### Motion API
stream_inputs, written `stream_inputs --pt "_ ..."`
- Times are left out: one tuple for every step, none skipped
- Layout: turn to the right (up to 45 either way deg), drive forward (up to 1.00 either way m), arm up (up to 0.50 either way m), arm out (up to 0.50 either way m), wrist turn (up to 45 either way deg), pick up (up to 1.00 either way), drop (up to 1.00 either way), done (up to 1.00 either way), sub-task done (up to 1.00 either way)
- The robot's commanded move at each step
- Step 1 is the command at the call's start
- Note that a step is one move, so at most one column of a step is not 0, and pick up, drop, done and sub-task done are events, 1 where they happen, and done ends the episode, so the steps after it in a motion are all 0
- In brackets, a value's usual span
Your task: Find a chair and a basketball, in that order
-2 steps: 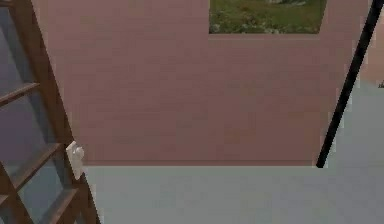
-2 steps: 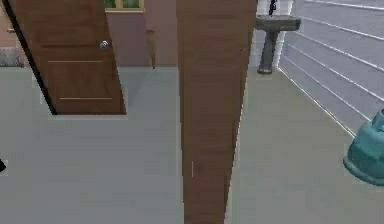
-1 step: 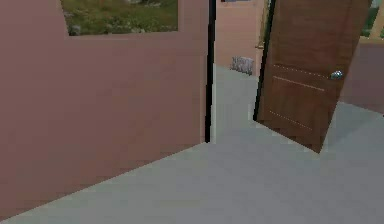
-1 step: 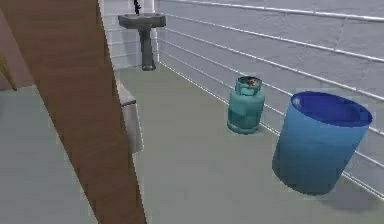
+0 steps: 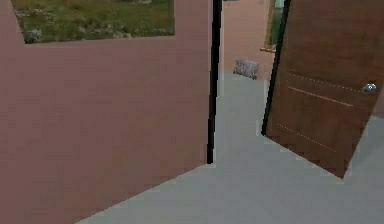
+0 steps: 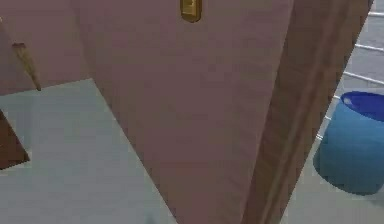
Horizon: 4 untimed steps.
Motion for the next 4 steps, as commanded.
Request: stream_inputs --pt "24.0 0.0 0.0 0.0 0.0 0.0 0.0 0.0 0.0" --pt "0.0 1.0 0.0 0.0 0.0 0.0 0.0 0.0 0.0" --pt "0.0 0.85 0.0 0.0 0.0 0.0 0.0 0.0 0.0" --pt "-36.0 0.0 0.0 0.0 0.0 0.0 0.0 0.0 0.0"
